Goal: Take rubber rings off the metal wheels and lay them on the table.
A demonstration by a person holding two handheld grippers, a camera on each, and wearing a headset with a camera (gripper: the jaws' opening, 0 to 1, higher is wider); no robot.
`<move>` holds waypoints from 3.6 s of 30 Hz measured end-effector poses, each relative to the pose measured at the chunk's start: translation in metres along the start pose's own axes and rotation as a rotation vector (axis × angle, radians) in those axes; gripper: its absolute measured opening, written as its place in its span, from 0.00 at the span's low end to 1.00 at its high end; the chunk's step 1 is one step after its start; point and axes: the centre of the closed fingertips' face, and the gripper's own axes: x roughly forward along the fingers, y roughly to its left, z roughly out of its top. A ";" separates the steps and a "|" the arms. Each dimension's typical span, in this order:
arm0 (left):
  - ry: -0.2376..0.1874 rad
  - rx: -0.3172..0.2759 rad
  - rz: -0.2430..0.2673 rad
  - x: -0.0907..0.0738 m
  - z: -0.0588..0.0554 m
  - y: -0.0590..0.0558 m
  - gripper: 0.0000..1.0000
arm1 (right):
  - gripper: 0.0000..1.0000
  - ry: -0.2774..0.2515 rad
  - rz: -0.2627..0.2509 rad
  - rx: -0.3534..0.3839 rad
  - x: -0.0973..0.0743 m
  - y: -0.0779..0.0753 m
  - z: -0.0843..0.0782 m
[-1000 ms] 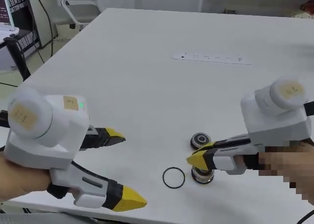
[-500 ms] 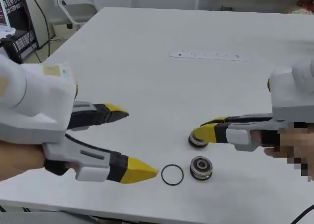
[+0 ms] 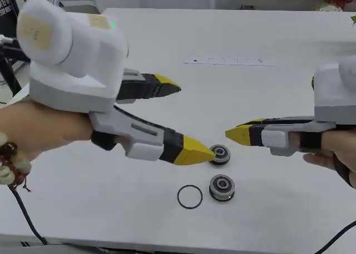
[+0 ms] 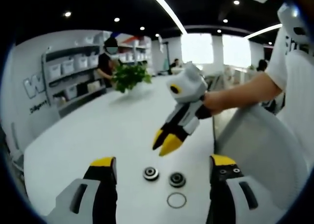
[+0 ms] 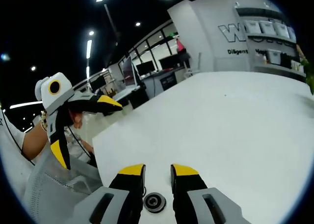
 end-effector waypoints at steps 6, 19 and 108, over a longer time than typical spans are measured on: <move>0.019 0.032 -0.036 0.025 -0.003 0.000 0.72 | 0.19 0.022 -0.017 -0.016 -0.002 -0.005 -0.004; 0.010 0.001 -0.032 0.059 -0.041 -0.004 0.58 | 0.18 0.106 0.008 -0.005 -0.006 -0.023 -0.037; 0.122 -0.072 -0.090 0.090 -0.110 -0.031 0.14 | 0.00 0.399 0.087 -0.070 0.011 -0.015 -0.105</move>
